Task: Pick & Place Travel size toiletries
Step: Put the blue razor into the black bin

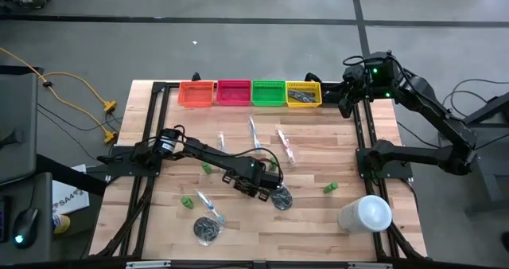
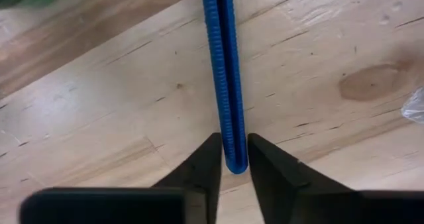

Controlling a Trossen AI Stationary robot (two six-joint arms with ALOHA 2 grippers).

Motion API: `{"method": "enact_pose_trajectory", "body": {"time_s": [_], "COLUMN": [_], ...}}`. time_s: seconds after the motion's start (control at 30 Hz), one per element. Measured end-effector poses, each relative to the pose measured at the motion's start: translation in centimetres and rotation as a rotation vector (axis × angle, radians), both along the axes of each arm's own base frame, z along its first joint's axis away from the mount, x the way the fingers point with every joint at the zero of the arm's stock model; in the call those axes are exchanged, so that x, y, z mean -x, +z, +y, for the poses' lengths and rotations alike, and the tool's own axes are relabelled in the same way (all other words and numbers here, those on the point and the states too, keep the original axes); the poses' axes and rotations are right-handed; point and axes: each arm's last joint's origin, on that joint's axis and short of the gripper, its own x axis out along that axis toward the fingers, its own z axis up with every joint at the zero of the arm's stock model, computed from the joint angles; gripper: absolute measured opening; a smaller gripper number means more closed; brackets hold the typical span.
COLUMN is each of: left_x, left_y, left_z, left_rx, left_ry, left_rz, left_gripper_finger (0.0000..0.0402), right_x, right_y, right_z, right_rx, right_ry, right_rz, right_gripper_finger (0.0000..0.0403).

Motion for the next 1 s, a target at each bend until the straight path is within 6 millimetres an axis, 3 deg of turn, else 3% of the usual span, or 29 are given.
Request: {"method": "enact_pose_trajectory", "body": {"time_s": [0.2,0.47,0.77,1.0], "left_x": [0.0,0.1,1.1,2.4], "left_y": [0.0,0.6,5.2,9.7], "left_z": [0.0,0.0,0.4,1.2], "left_rx": [0.000,0.009,-0.023,-0.140], "left_ry": [-0.008,-0.031,-0.076,-0.122], "left_rz": [0.000,-0.019,-0.142,-0.298], "left_gripper_finger": [0.0028,0.0029,0.0028,0.0027], "right_x": [0.0,0.0,0.1,0.1], "right_y": [0.0,0.0,-0.2,-0.4], "right_z": [0.0,0.0,0.1,0.7], "right_rx": [0.012,0.016,0.013,-0.034], "right_ry": [0.009,0.011,0.023,0.182], "right_rz": [0.005,0.007,0.026,0.011], "right_gripper_finger": [0.0120,0.0120,0.0120,0.0120]}}
